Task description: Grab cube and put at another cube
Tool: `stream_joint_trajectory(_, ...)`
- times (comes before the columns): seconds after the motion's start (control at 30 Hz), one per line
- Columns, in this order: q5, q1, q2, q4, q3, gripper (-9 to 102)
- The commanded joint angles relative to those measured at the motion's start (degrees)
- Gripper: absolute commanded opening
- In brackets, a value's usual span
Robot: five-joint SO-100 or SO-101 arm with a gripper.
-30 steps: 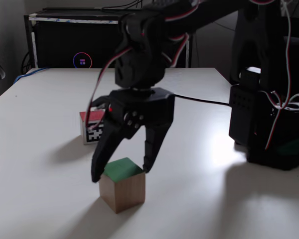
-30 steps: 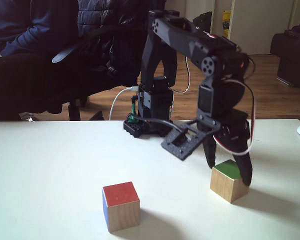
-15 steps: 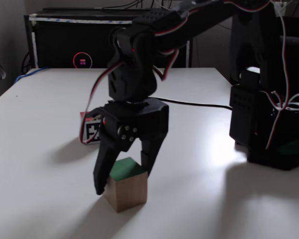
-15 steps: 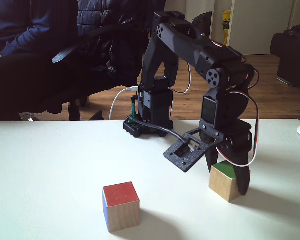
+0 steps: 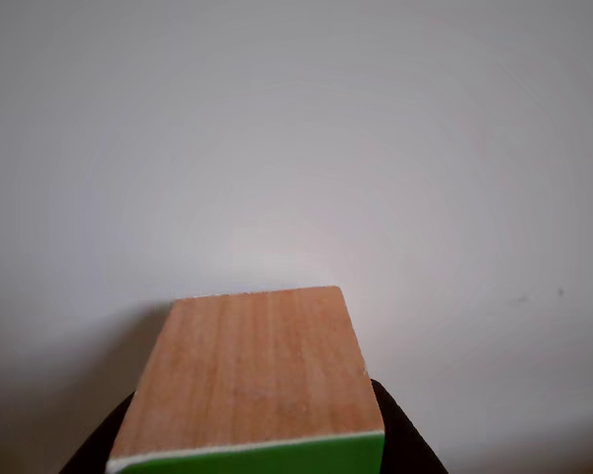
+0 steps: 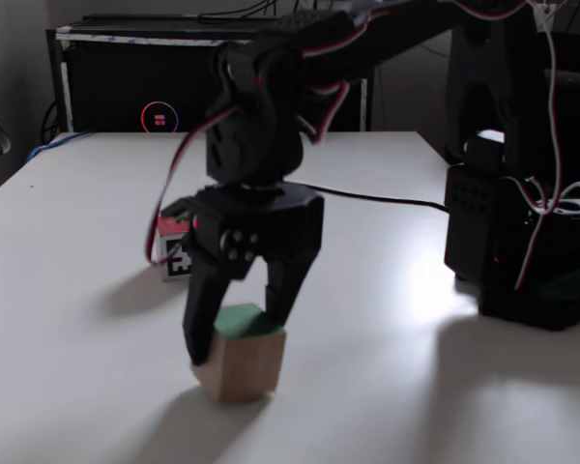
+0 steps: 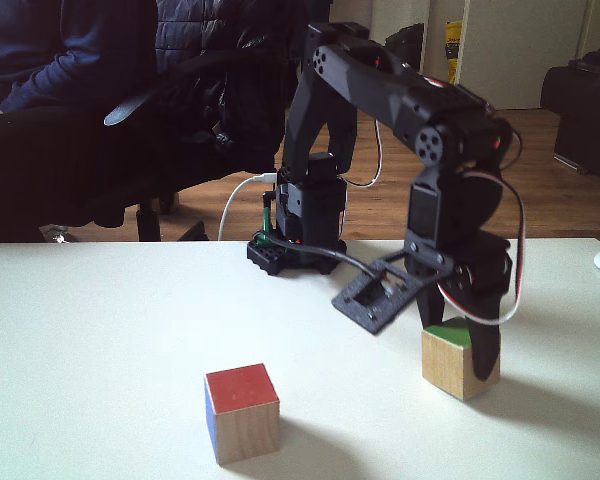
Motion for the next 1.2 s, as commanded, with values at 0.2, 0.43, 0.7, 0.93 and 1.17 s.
stream_joint_trajectory(0.2,-4.31,18.02,23.29,1.14,3.52,17)
stream_joint_trajectory(0.43,-9.93,30.67,24.96,0.88,3.08,17)
stream_joint_trajectory(0.7,-12.39,37.79,23.73,-1.49,2.81,17)
stream_joint_trajectory(0.93,-12.74,38.67,21.88,-3.96,4.75,17)
stream_joint_trajectory(1.17,-12.83,38.85,17.84,-6.94,5.19,17)
